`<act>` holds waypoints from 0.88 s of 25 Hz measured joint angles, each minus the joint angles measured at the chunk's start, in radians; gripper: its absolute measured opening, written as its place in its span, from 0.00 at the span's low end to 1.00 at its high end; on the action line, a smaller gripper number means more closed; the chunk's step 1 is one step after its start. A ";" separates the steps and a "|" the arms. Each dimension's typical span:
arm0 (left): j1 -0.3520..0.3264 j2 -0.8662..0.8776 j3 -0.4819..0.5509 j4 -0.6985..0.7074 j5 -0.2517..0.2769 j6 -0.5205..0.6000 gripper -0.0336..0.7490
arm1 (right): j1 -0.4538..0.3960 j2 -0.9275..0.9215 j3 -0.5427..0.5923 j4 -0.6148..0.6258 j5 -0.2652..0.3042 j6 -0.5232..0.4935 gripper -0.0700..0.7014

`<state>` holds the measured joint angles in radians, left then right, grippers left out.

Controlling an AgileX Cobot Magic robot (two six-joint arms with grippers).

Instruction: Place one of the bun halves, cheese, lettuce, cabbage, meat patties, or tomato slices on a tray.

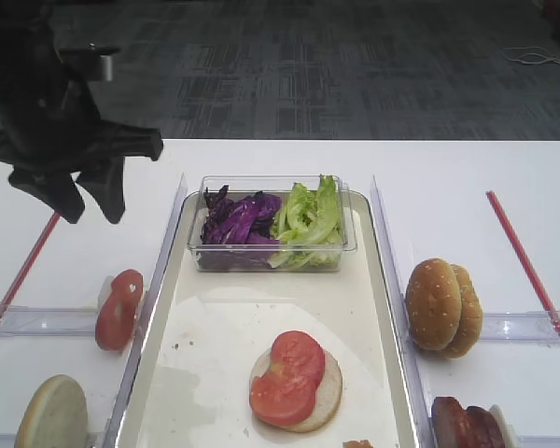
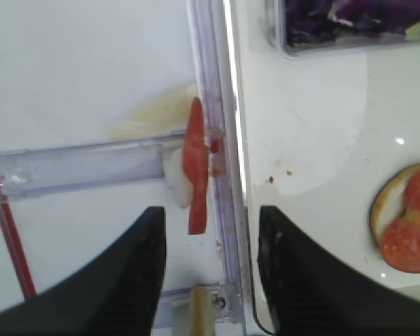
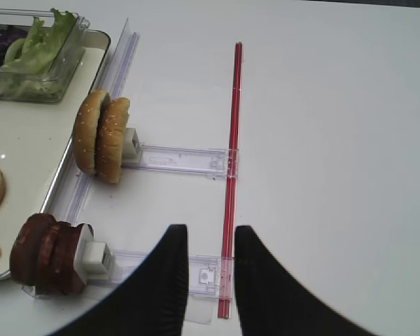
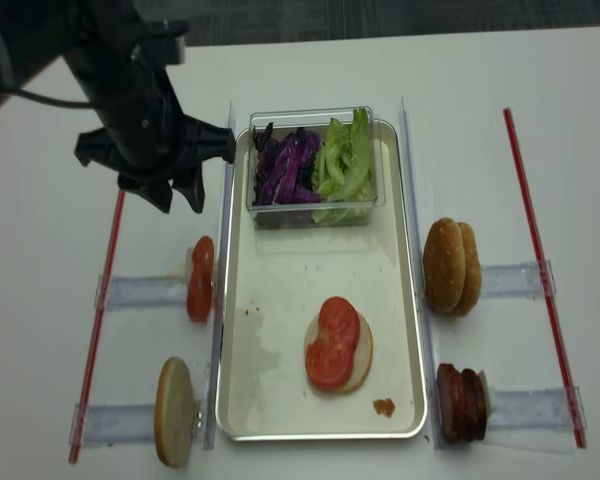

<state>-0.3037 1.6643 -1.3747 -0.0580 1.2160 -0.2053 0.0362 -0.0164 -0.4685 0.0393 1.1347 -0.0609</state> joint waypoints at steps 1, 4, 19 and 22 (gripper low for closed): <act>0.018 -0.014 0.000 0.000 0.002 0.006 0.43 | 0.000 0.000 0.000 0.000 0.000 0.000 0.35; 0.070 -0.056 0.009 0.000 0.002 0.030 0.43 | 0.000 0.000 0.000 0.000 0.000 0.000 0.35; 0.247 -0.230 0.227 0.018 0.009 0.144 0.43 | 0.000 0.000 0.000 0.000 0.000 0.000 0.35; 0.247 -0.268 0.253 0.026 0.012 0.146 0.43 | 0.000 0.000 0.000 0.000 0.000 0.000 0.35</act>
<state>-0.0571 1.3959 -1.1213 -0.0323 1.2275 -0.0592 0.0362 -0.0164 -0.4685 0.0393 1.1347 -0.0609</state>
